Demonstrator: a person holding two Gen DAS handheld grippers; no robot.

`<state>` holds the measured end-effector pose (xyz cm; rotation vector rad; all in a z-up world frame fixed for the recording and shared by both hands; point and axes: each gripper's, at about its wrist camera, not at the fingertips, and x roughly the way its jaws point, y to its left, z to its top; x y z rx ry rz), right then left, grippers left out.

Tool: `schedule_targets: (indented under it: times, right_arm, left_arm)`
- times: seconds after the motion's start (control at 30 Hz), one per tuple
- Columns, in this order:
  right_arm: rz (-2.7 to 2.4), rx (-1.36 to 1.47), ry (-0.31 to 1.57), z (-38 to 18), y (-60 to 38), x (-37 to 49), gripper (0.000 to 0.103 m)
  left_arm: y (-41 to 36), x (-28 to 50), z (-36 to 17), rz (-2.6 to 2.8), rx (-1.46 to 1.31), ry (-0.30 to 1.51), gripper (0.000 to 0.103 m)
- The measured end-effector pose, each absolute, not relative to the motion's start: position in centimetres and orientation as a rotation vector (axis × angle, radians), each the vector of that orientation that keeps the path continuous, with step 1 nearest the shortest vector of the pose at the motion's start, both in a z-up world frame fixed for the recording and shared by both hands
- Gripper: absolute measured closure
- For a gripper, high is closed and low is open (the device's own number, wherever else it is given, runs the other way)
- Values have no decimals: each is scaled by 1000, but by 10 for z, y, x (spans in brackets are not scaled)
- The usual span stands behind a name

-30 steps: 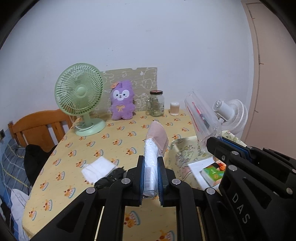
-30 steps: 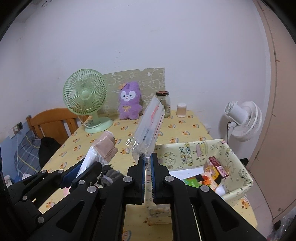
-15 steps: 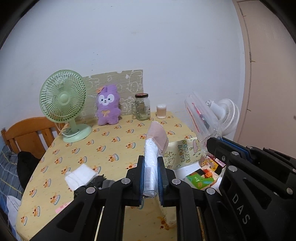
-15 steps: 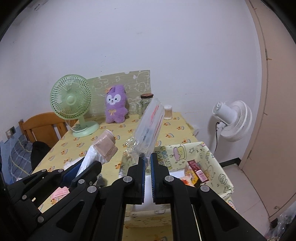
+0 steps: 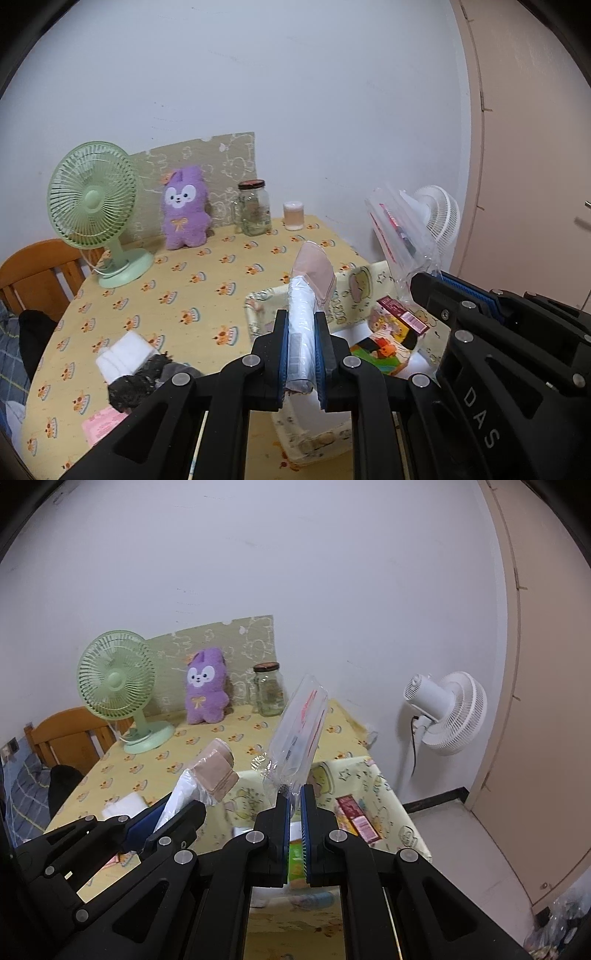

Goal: Organize soft objects
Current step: 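Lower both held items down into the storage box, then open both tools to release the bag and white roll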

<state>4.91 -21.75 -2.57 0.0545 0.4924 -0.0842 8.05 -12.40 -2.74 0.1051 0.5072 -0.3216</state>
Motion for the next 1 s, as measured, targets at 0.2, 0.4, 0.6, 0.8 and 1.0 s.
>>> schedule_targets:
  times: [0.2,0.4,0.6,0.8,1.0]
  right_arm:
    - [-115,67,515,-37,-229,51,95]
    - [-139,77,545,-49,-240,53,95]
    - [-126,90,591,-60,-245,60,95]
    - [-121,112,617,-68,-249,67,94]
    - [-113,105,630,-70,-248,75,88]
  left_arm:
    - [-139,85,-39,-341,127,530,93]
    - [-151,89,-49,-356,153,551,92]
    - [-157,96,-60,-363,162,587,74]
    - [-159,103,-65,-350,169,609,55]
    - [-158,108,-67,-342,165,619,38]
